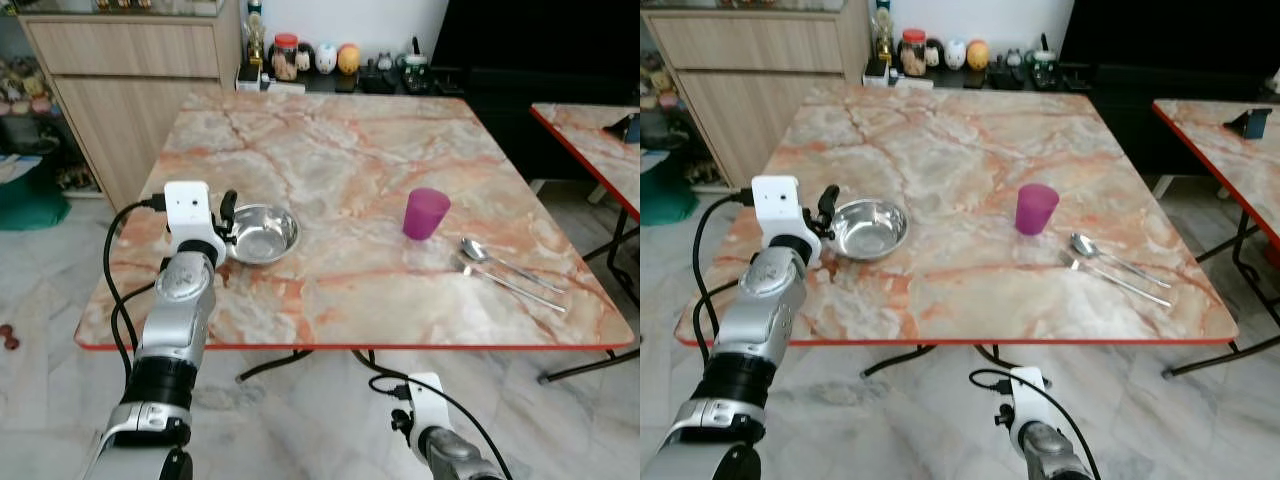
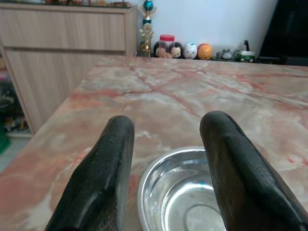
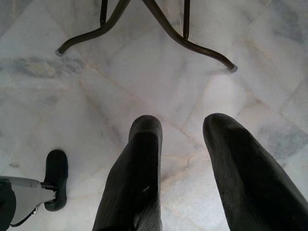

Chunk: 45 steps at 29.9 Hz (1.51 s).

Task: Setting the table

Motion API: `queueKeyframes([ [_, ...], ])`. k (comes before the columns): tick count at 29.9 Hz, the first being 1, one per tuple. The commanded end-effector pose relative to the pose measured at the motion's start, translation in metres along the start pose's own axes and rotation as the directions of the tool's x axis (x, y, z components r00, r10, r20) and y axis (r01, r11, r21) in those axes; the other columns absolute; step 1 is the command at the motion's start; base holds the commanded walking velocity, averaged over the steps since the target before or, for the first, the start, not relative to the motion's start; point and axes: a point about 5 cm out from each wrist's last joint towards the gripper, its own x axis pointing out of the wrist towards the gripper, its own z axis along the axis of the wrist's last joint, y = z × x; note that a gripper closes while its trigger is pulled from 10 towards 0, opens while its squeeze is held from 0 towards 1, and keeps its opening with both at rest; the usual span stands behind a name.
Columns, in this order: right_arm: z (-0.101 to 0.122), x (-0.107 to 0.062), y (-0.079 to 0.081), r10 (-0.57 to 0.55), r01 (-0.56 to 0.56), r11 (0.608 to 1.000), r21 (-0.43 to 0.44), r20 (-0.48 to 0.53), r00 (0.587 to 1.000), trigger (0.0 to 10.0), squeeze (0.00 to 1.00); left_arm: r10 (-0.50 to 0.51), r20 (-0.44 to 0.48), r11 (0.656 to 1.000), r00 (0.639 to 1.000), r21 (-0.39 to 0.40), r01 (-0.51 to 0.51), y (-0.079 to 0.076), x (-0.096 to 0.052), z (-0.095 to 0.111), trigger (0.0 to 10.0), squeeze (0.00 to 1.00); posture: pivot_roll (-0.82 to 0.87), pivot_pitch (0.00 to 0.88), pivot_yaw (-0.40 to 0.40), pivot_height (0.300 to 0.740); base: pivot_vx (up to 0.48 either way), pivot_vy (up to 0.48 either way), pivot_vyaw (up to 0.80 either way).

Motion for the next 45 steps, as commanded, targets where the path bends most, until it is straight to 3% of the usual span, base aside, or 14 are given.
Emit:
queueKeyframes([
  [1, 0.001, 0.000, -0.001, -0.006, 0.006, 1.000, 0.013, 0.011, 1.000, 10.0, 0.00, -0.037, 0.012, 0.999, 0.999, 0.033, 0.036, -0.005, -0.003, -0.004, 10.0, 0.00, 0.04, 0.000, -0.078, 0.740, 0.000, 0.000, 0.00],
  [2, 0.001, 0.000, -0.001, -0.008, 0.008, 1.000, 0.012, 0.011, 1.000, 10.0, 0.00, -0.031, 0.055, 0.997, 0.998, 0.067, 0.027, -0.003, -0.009, -0.002, 10.0, 0.00, 0.04, 0.000, -0.075, 0.740, 0.000, 0.000, 0.00],
  [8, 0.001, 0.000, -0.003, -0.048, 0.048, 0.999, 0.016, 0.016, 0.999, 10.0, 0.00, -0.024, 0.091, 0.997, 0.996, 0.070, 0.018, 0.004, -0.017, -0.001, 10.0, 0.00, 0.04, 0.000, -0.072, 0.740, 0.000, 0.000, 0.00],
  [15, -0.006, -0.001, -0.007, -0.153, 0.154, 0.980, 0.128, -0.017, 0.988, 10.0, 0.00, -0.023, 0.097, 0.994, 0.995, 0.108, 0.013, 0.016, -0.028, -0.006, 10.0, 0.00, 0.02, 0.000, -0.057, 0.740, 0.000, 0.000, 0.00],
  [31, -0.005, -0.001, -0.005, -0.155, 0.151, 0.980, 0.126, 0.018, 0.988, 10.0, 0.00, -0.031, 0.085, 0.992, 0.996, 0.121, 0.021, 0.017, -0.036, -0.010, 10.0, 0.00, 0.00, 0.000, -0.047, 0.740, 0.000, 0.000, 0.00],
  [45, 0.004, -0.002, -0.006, -0.156, 0.154, 0.988, 0.029, 0.124, 0.980, 10.0, 0.00, -0.049, 0.075, 0.990, 0.996, 0.134, 0.038, 0.015, -0.040, -0.013, 10.0, 0.00, 0.00, 0.000, -0.044, 0.740, 0.000, 0.000, 0.00],
])
